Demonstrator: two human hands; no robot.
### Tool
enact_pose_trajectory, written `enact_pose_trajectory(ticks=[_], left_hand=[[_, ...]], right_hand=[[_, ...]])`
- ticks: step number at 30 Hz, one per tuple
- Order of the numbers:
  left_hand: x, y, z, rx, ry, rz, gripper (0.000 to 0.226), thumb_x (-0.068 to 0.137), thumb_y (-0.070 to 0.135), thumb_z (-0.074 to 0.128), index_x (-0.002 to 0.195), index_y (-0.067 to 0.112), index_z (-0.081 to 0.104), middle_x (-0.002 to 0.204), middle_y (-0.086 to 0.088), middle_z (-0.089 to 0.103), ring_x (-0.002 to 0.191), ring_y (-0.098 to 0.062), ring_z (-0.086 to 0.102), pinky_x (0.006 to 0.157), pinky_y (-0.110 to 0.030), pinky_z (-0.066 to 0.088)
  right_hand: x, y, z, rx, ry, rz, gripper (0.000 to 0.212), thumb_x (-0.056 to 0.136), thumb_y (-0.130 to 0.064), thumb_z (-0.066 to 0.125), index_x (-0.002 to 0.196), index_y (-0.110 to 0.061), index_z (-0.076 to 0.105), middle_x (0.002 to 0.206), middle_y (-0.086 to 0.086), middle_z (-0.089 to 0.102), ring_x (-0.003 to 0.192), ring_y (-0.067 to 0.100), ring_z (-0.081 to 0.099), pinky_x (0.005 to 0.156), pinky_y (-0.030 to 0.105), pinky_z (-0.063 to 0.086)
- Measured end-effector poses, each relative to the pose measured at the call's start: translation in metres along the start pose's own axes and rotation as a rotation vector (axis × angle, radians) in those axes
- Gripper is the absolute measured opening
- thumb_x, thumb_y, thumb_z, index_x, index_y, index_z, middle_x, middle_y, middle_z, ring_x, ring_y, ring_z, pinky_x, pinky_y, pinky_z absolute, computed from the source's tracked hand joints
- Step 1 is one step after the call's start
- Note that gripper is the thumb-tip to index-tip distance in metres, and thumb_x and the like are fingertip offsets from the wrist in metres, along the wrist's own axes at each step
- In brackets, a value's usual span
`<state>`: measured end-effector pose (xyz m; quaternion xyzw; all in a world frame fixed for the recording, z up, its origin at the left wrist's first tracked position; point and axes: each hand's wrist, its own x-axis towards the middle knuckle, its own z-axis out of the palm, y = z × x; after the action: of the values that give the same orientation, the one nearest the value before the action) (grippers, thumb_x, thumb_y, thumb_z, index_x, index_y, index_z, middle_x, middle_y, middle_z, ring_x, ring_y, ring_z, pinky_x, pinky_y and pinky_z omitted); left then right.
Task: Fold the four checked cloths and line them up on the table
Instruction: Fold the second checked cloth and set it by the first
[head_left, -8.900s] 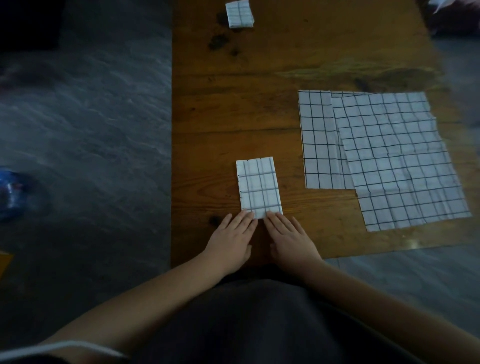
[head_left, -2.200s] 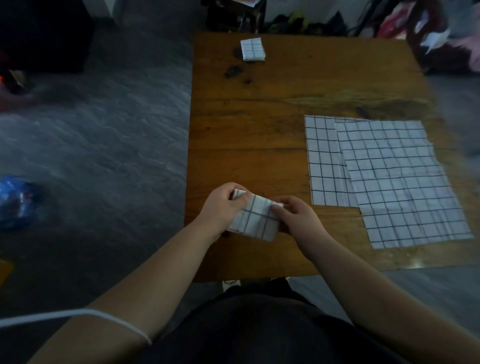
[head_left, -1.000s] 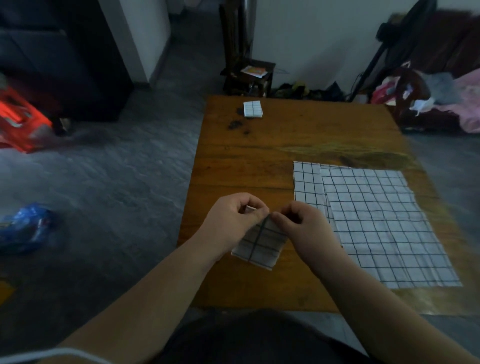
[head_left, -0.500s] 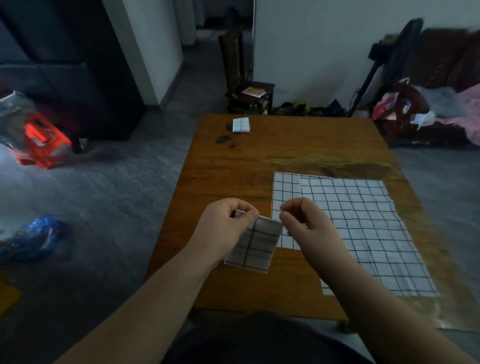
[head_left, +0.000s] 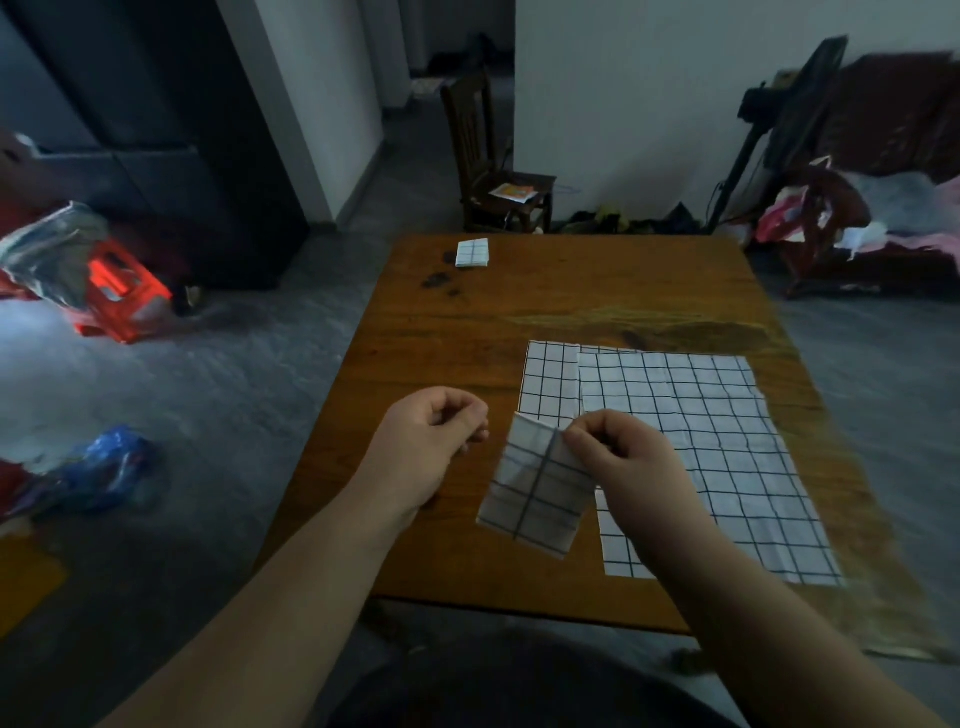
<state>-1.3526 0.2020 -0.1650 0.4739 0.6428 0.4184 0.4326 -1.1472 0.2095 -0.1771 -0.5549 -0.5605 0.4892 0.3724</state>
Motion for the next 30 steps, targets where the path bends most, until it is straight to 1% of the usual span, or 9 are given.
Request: enact_pose_trajectory(ticks=[4,8,11,13,16,21,24,28,30], left_hand=[[-0.008,0.003,0.008,0.022,-0.222,-0.012,0.021,0.098,0.036,0.06,0.114,0.026,0.069,0.103,0.008,0.076,0.096,-0.005,0.071,0.087,-0.029,0.058],[-0.009,0.004,0.016,0.106,-0.189,-0.027,0.019,0.098,0.038,0.061,0.104,0.027,0.075,0.095,0.01,0.077,0.087,-0.006,0.072,0.082,-0.034,0.061],[-0.009,-0.001,0.014,0.173,-0.157,-0.033,0.018,0.097,0.04,0.064,0.099,0.028,0.077,0.092,0.01,0.077,0.087,-0.006,0.072,0.085,-0.039,0.06],[-0.009,-0.005,0.011,0.242,-0.164,-0.034,0.018,0.096,0.044,0.063,0.099,0.032,0.076,0.093,0.014,0.076,0.09,-0.001,0.07,0.087,-0.035,0.058],[-0.01,-0.008,0.008,0.325,-0.191,-0.057,0.02,0.096,0.048,0.062,0.101,0.034,0.076,0.094,0.014,0.075,0.091,0.0,0.069,0.086,-0.03,0.056],[-0.016,-0.009,-0.002,0.375,-0.175,-0.046,0.024,0.097,0.045,0.063,0.087,0.028,0.078,0.078,0.008,0.073,0.068,0.002,0.065,0.059,-0.013,0.047],[-0.021,-0.013,-0.01,0.335,-0.156,-0.075,0.019,0.097,0.043,0.064,0.091,0.032,0.078,0.084,0.015,0.076,0.078,0.0,0.069,0.065,-0.016,0.053],[-0.03,-0.025,-0.028,0.292,-0.11,-0.146,0.017,0.098,0.041,0.062,0.1,0.033,0.077,0.093,0.019,0.076,0.087,0.004,0.068,0.067,-0.006,0.048],[-0.035,-0.029,-0.036,0.274,-0.073,-0.18,0.017,0.098,0.039,0.062,0.101,0.034,0.077,0.096,0.021,0.075,0.089,0.005,0.068,0.071,-0.009,0.05]], right_hand=[[0.0,0.004,-0.002,0.015,-0.013,0.012,0.01,0.096,-0.026,0.062,0.091,-0.02,0.068,0.09,-0.002,0.07,0.085,0.014,0.066,0.069,0.027,0.051],[0.005,0.006,-0.001,0.013,-0.067,0.023,0.012,0.097,-0.027,0.062,0.089,-0.02,0.068,0.088,-0.003,0.069,0.085,0.016,0.066,0.068,0.027,0.051],[0.01,0.004,0.002,-0.145,-0.149,-0.035,0.009,0.098,-0.032,0.06,0.094,-0.028,0.067,0.092,-0.007,0.069,0.084,0.006,0.064,0.068,0.023,0.053],[0.015,-0.001,0.006,-0.245,-0.203,-0.086,0.005,0.097,-0.036,0.06,0.099,-0.035,0.065,0.094,-0.011,0.068,0.085,0.0,0.063,0.068,0.021,0.054],[0.022,-0.01,0.015,-0.319,-0.281,-0.116,0.004,0.095,-0.038,0.062,0.095,-0.035,0.066,0.092,-0.013,0.067,0.085,0.001,0.062,0.067,0.019,0.051],[0.026,-0.017,0.027,-0.41,-0.309,-0.181,0.008,0.097,-0.031,0.061,0.091,-0.035,0.062,0.091,-0.014,0.063,0.086,0.0,0.058,0.067,0.017,0.043],[0.032,-0.018,0.032,-0.351,-0.257,-0.167,0.007,0.099,-0.03,0.058,0.094,-0.035,0.06,0.094,-0.013,0.061,0.087,0.004,0.057,0.065,0.019,0.045],[0.046,-0.024,0.032,-0.233,-0.214,-0.118,0.007,0.1,-0.031,0.057,0.096,-0.03,0.062,0.096,-0.01,0.06,0.086,0.006,0.055,0.061,0.02,0.042],[0.048,-0.025,0.035,-0.193,-0.214,-0.116,0.008,0.101,-0.03,0.057,0.095,-0.03,0.063,0.096,-0.01,0.06,0.086,0.005,0.054,0.061,0.02,0.041]])
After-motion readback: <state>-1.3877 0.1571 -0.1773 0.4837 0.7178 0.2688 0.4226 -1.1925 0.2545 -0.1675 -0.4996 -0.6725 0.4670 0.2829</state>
